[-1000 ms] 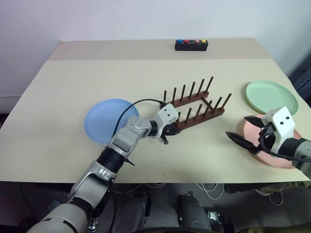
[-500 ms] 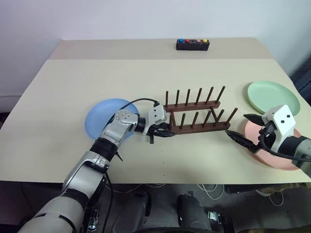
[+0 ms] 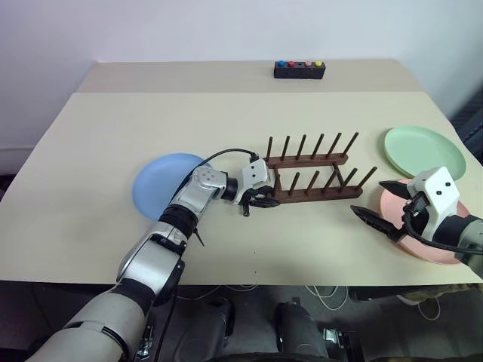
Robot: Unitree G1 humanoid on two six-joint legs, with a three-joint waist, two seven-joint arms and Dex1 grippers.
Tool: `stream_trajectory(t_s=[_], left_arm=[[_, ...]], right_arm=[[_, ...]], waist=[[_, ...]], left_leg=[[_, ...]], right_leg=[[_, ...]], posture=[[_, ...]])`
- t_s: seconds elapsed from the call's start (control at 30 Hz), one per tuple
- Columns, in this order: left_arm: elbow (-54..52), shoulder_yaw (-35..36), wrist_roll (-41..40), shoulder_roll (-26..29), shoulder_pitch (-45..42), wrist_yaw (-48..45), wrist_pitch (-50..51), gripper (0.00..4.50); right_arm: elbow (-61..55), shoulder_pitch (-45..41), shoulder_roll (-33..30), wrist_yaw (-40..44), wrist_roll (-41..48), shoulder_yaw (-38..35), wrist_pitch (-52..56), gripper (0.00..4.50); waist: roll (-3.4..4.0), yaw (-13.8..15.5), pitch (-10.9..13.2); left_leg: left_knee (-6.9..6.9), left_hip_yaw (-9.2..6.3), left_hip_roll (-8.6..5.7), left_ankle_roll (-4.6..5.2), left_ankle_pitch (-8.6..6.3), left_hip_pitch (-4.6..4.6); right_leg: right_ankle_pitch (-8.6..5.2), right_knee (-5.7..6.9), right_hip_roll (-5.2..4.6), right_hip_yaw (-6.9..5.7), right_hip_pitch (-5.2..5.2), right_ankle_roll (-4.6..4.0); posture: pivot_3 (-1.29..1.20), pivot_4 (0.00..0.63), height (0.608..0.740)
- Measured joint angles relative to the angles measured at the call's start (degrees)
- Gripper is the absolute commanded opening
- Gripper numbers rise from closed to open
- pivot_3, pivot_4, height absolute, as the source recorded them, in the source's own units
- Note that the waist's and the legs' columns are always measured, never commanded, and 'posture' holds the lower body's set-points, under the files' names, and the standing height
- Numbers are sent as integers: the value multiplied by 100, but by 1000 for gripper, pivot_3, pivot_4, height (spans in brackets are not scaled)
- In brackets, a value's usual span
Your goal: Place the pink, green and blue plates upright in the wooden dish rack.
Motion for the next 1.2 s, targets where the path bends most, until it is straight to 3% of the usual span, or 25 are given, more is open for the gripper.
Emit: stream_trajectory(t_s=[0.1,0.27,0.5,0.53,0.63,0.83,0.87,0.9,1.2], left_arm=[[-40,47,-16,-30,0,7,103,4460],[-556,171,-89,249,13,-188,937,4460],[-2318,423,-468,1060,78,-572,2652,4460],[-2564,442,-536,1202,137,-629,2840,4232],[-3308,590,-921,1662,410,-867,3621,3174],[-4884,635,-2015,2311,1216,-1406,5198,42],[-4957,591,-2019,2307,1322,-1397,5202,0],[-4998,585,-2016,2158,1470,-1169,5212,0],[-5138,-78,-1510,677,1718,791,4936,0]], right_arm=[[0,-4,0,-1,0,0,-19,4500],[6,-90,-2,6,2,2,-40,4500],[87,-220,-2,31,-5,96,-88,4500],[112,-261,0,36,-1,142,-91,4500],[134,-307,44,37,36,266,-83,3672],[244,-65,49,164,-40,529,-100,619],[264,-43,49,163,-80,573,-102,150],[340,-39,54,130,-199,667,-162,63],[951,-329,494,-469,-959,1516,-397,63]], waist=[[0,-6,0],[-1,-30,1],[1,-37,0],[1,-59,0],[1,-135,0],[5,-156,-1],[6,-154,-1],[5,-143,-1],[3,-152,0]], left_leg=[[0,0,0,0,0,0],[-1,0,1,0,0,-1],[-2,-2,1,-1,0,0],[-2,-2,2,-1,0,0],[-4,-6,2,-2,1,0],[-7,-7,2,-2,1,3],[-5,-6,2,-3,1,3],[-3,-7,2,-4,2,4],[-5,-4,1,-5,2,3]], right_leg=[[0,1,0,0,0,0],[0,6,2,1,-5,0],[0,9,3,2,-6,0],[0,9,3,2,-6,0],[0,10,3,3,-7,-1],[0,11,3,5,-6,-2],[0,12,3,6,-7,-2],[1,12,3,6,-3,-4],[1,0,2,8,-3,-4]], posture=[[0,150,740],[0,150,740],[0,150,740],[0,150,740],[0,150,740],[0,150,740],[0,150,740],[0,150,740],[0,150,740]])
